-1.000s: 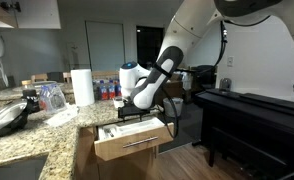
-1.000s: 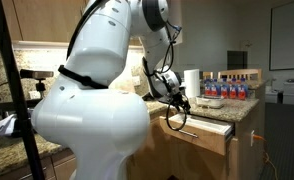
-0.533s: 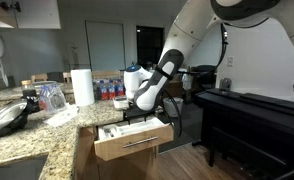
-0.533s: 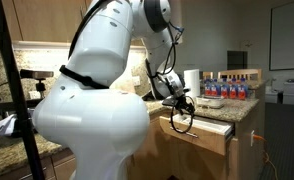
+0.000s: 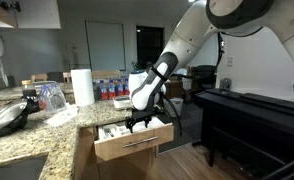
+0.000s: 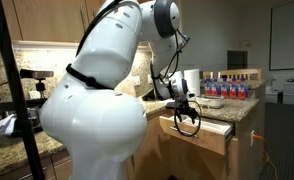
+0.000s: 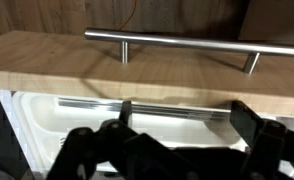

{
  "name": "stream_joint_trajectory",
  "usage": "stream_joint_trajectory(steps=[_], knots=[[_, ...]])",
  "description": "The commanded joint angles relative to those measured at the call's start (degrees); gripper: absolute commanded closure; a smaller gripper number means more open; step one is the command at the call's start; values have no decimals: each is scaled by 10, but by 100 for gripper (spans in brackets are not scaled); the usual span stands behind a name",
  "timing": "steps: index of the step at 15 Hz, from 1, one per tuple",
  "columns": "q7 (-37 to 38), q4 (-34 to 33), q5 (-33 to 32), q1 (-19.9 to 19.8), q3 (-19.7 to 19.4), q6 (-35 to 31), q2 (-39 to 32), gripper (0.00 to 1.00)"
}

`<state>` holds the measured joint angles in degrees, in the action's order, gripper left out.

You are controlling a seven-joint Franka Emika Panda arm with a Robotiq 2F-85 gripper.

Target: Open the top drawer

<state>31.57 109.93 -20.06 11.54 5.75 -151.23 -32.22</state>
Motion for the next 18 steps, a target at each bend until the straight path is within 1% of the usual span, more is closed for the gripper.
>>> stream_joint_trajectory(steps=[1,4,8,12,15,18], knots=[[-78,-19,57,9,-19,16,-7,0],[-104,-30,76,13,-26,19,-11,0],[-130,-39,96,15,-22,13,-21,0],[-159,-51,121,7,-13,2,-47,0],[-174,-61,137,7,-13,4,-57,0],[-174,-69,139,9,-18,4,-63,0]])
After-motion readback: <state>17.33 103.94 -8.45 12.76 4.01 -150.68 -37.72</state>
